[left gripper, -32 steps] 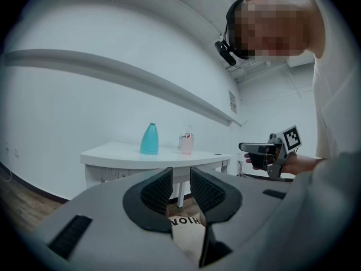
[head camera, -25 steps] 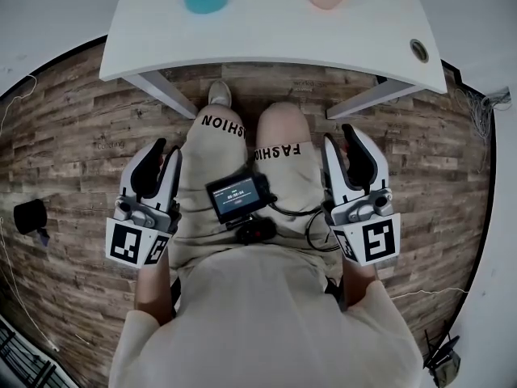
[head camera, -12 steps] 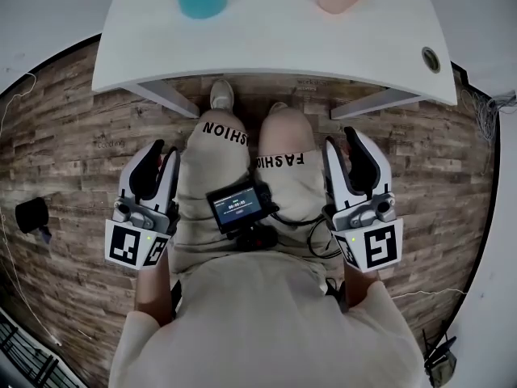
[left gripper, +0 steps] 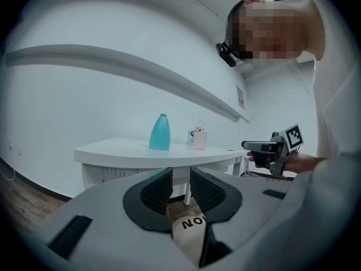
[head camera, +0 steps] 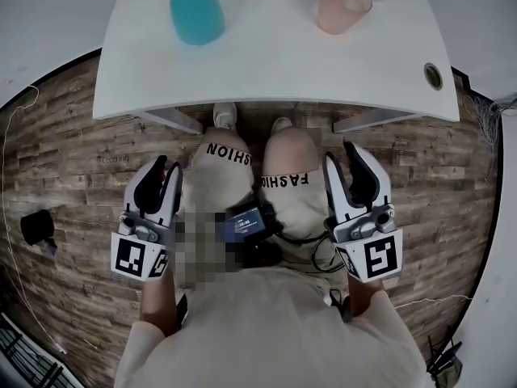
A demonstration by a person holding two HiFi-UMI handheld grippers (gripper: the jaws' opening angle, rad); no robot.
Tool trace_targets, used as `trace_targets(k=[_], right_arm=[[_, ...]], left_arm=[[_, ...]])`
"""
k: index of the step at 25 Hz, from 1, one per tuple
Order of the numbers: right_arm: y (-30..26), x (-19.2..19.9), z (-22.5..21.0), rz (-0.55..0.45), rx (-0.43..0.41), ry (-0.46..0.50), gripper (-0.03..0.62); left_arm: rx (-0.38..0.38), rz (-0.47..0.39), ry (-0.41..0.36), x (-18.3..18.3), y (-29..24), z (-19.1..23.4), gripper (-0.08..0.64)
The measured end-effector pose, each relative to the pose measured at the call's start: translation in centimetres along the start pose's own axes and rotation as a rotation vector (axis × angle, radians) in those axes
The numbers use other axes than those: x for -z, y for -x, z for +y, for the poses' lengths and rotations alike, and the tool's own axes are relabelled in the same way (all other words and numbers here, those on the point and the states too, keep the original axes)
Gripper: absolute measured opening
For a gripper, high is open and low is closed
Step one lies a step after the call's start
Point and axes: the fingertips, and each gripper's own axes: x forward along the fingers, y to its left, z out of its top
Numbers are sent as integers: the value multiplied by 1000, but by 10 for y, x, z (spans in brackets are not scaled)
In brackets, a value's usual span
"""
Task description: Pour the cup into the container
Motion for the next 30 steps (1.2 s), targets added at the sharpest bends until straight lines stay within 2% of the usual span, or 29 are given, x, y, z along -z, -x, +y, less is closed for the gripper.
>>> trace_targets(k=[6,15,30], right_arm=[[-15,8,-6,28,-15,8,100],[-33,9,-8,31,-32,13,100],[-60,-1,-19,2,-36,40,100]], left_arm=[[-11,23,22,9,-11,12,107],[21,22,29,10,-32,11,107],[19,1,-19,-8,-50,15,106]])
